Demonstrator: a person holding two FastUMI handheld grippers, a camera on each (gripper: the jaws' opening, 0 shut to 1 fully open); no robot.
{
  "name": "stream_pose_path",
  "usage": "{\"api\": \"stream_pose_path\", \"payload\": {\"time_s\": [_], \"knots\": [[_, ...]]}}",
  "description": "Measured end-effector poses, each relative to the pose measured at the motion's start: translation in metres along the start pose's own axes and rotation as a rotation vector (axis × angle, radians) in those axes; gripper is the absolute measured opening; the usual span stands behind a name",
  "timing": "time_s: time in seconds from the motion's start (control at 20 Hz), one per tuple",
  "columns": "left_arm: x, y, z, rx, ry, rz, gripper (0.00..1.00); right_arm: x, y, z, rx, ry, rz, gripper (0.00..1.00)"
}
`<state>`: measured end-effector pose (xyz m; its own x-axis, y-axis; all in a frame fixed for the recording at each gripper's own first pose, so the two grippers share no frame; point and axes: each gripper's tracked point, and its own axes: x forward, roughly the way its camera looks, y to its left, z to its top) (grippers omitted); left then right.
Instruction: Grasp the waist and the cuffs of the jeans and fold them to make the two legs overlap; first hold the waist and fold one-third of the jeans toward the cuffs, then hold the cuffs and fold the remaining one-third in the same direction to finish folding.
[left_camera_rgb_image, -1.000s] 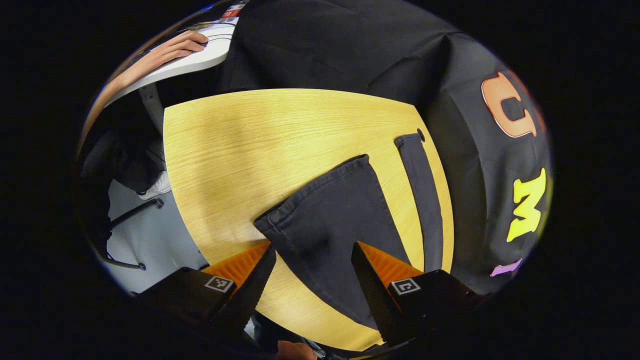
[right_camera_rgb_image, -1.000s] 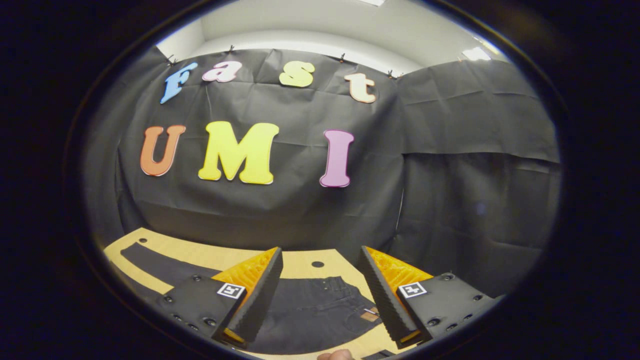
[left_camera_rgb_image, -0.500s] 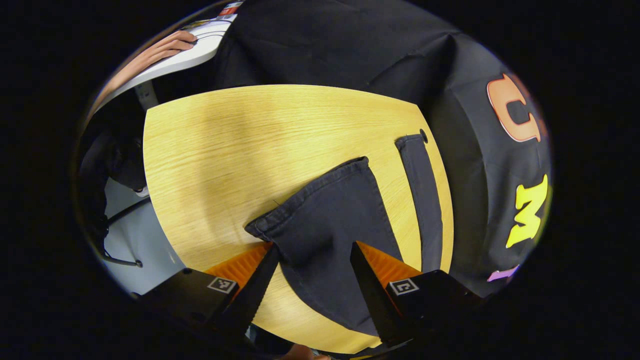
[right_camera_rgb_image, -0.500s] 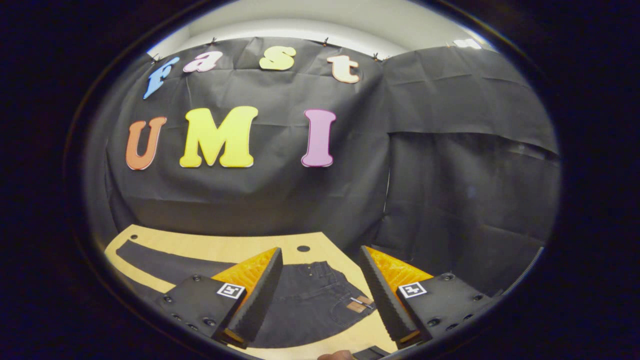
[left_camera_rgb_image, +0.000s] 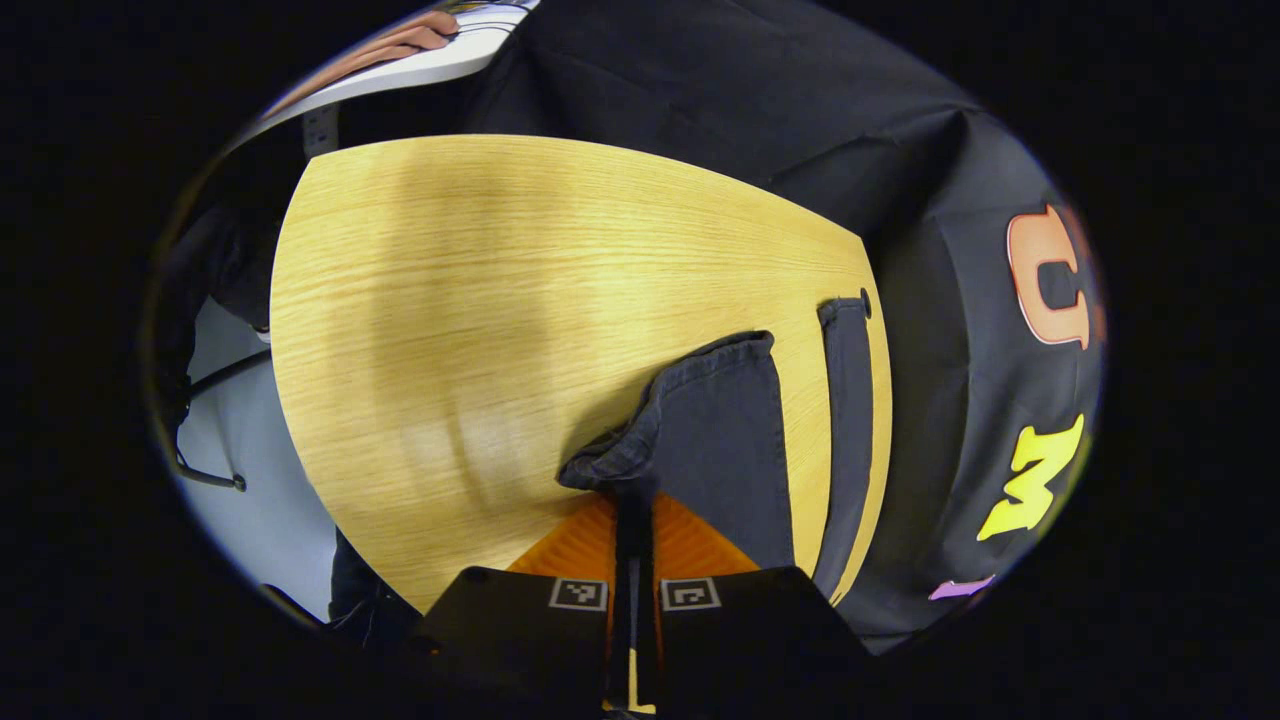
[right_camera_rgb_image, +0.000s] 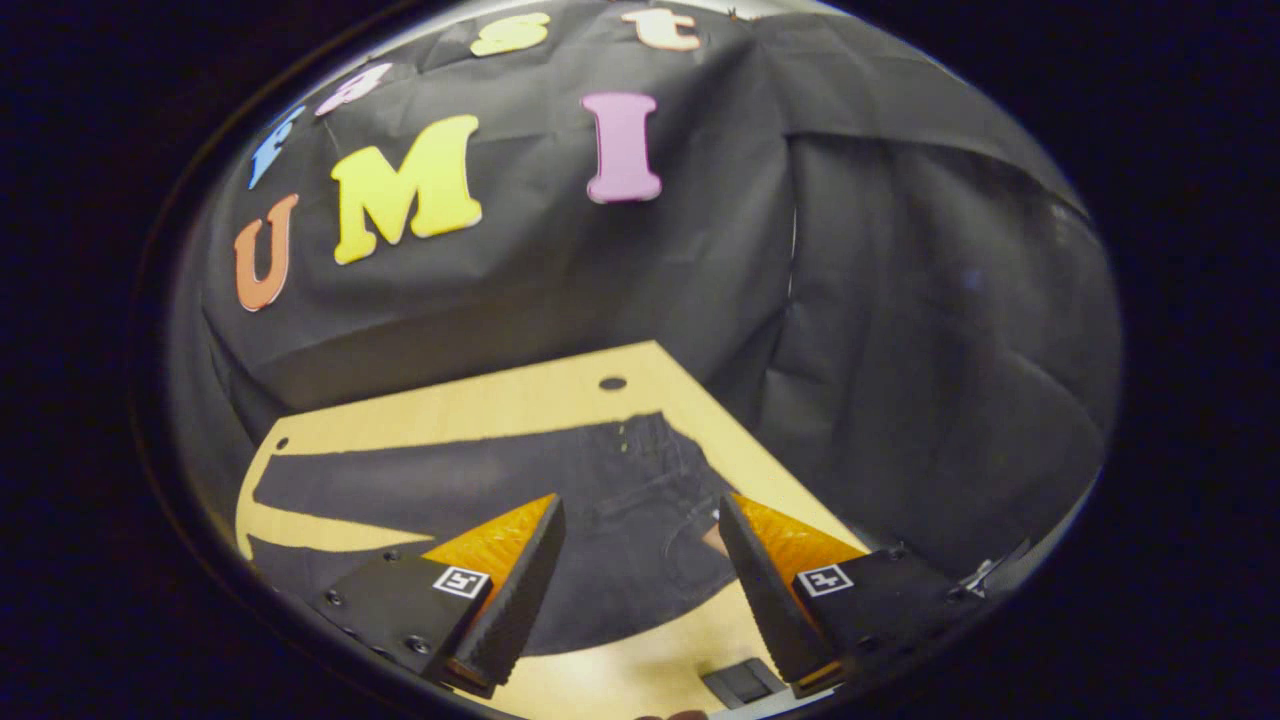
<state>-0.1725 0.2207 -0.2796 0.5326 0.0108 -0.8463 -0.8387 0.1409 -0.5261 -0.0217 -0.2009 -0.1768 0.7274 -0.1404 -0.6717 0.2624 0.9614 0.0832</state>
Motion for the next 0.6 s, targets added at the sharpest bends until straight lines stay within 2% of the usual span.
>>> {"api": "stream_pose_path", "payload": {"time_s": [0.05,0.15,0.2,0.25,0.35,0.55,0.6], "knots": [[0.0,0.0,0.0,0.006,-0.002,0.006,0.05,0.011,-0.011,-0.01,0.03,0.071,-0.022,0.96],[0.0,0.0,0.0,0.0,0.0,0.01,0.05,0.033,-0.035,-0.03,0.132,0.173,-0.075,0.93],[0.0,0.0,0.0,-0.005,0.0,0.009,0.05,0.043,-0.043,-0.04,0.206,0.225,-0.09,0.94],[0.0,0.0,0.001,-0.01,-0.001,0.008,0.05,0.053,-0.048,-0.051,0.281,0.276,-0.099,0.99],[0.0,0.0,0.001,-0.011,-0.008,0.014,0.05,0.063,-0.058,-0.063,0.409,0.354,-0.105,0.99],[0.001,0.0,0.0,-0.031,-0.011,0.038,0.05,0.086,-0.058,-0.073,0.602,0.42,-0.097,0.99],[0.001,0.0,0.0,-0.042,-0.009,0.041,0.05,0.092,-0.058,-0.077,0.617,0.424,-0.099,0.94]]}}
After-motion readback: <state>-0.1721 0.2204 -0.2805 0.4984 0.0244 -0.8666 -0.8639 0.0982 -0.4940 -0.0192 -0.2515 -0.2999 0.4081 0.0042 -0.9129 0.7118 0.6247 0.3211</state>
